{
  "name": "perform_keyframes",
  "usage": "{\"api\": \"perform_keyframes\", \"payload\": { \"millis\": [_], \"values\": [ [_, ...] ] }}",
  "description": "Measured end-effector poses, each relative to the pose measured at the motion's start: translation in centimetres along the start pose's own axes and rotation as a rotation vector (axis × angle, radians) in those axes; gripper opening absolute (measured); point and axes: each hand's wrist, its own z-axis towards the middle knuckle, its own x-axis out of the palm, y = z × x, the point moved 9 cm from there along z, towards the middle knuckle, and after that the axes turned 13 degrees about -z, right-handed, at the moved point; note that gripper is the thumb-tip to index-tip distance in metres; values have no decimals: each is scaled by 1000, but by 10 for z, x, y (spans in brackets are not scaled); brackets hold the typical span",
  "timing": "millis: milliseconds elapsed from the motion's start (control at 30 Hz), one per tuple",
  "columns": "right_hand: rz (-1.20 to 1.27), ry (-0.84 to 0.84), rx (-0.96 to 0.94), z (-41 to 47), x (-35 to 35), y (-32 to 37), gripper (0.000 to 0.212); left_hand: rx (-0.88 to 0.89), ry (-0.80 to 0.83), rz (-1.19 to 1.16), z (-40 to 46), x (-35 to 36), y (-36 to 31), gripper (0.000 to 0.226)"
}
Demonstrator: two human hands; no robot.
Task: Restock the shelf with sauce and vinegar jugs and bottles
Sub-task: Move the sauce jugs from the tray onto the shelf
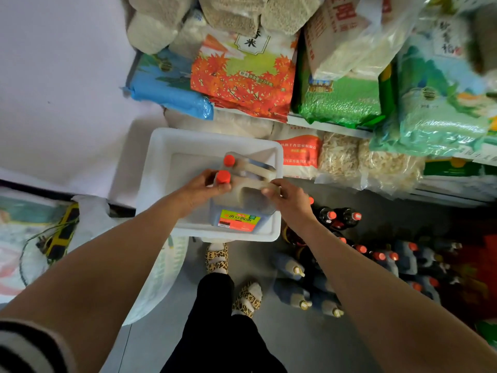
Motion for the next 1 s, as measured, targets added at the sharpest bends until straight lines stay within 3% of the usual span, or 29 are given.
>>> {"api": "perform_keyframes", "payload": {
  "millis": [133,233,600,667,767,900,1000],
  "values": [
    [52,-48,-62,-16,-32,37,29,84,-86,-73,-29,4,-41,35],
    [60,-92,-116,-26,-60,67,3,131,-150,-16,-52,3,-76,39],
    [-97,-268,-319,-83,-218,194,36,393,-286,37,-144,34,-239,50],
    [-122,-303,-381,-97,-246,220,37,452,-294,37,-164,41,-271,59],
    [-103,-380,-435,-115,-288,251,30,578,-307,40,-184,45,-319,51],
    [-105,-472,-492,-136,-339,291,42,655,-311,111,-207,48,-385,86],
    [-90,-494,-514,-137,-368,318,51,680,-334,129,-214,41,-428,98]
  ]
}}
